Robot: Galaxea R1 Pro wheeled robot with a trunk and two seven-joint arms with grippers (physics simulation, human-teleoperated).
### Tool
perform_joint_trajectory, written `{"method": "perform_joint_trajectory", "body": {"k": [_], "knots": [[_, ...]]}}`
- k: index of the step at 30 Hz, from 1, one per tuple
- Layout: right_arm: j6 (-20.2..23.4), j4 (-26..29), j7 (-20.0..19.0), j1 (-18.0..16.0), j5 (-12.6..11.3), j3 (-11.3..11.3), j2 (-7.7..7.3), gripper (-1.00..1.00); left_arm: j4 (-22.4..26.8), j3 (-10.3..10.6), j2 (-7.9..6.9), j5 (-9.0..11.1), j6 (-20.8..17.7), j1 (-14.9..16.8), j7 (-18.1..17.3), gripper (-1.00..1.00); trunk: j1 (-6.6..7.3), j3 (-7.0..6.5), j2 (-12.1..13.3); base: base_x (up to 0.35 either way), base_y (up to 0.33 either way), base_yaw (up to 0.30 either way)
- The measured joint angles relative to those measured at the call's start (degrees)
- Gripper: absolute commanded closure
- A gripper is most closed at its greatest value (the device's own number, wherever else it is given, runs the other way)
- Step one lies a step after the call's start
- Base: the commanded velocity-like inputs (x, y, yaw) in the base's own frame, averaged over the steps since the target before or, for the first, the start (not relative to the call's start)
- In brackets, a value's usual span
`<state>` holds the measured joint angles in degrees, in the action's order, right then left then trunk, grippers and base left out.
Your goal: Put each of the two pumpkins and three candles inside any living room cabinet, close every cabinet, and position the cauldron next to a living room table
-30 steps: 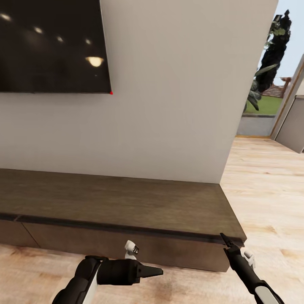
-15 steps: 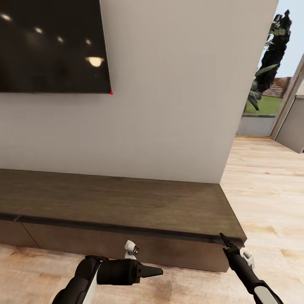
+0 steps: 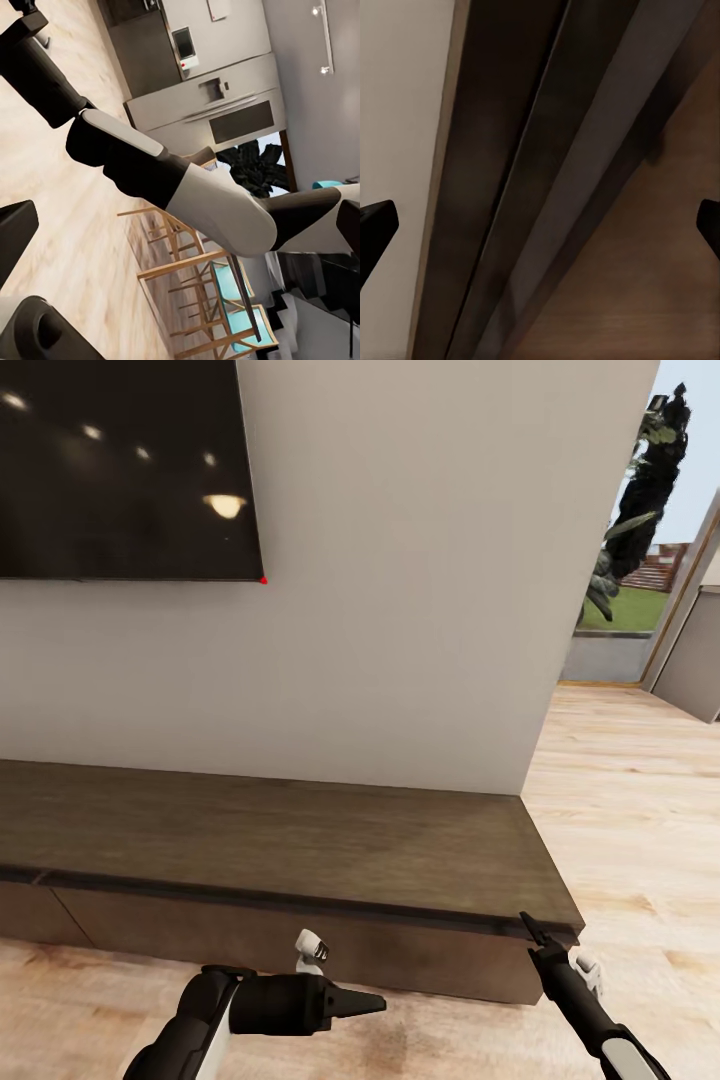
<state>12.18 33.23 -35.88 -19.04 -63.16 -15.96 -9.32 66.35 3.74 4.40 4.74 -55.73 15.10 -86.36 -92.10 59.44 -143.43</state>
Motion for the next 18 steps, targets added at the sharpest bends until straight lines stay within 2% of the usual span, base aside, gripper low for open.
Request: {"method": "perform_joint_trajectory", "body": {"k": [18], "knots": [[0.0, -0.1, 0.6, 0.0, 0.0, 0.0, 0.0, -1.0, 0.0, 0.0, 0.0, 0.0, 0.0, 0.0, 0.0, -1.0, 0.0, 0.0, 0.0, 0.0, 0.0, 0.0]]}}
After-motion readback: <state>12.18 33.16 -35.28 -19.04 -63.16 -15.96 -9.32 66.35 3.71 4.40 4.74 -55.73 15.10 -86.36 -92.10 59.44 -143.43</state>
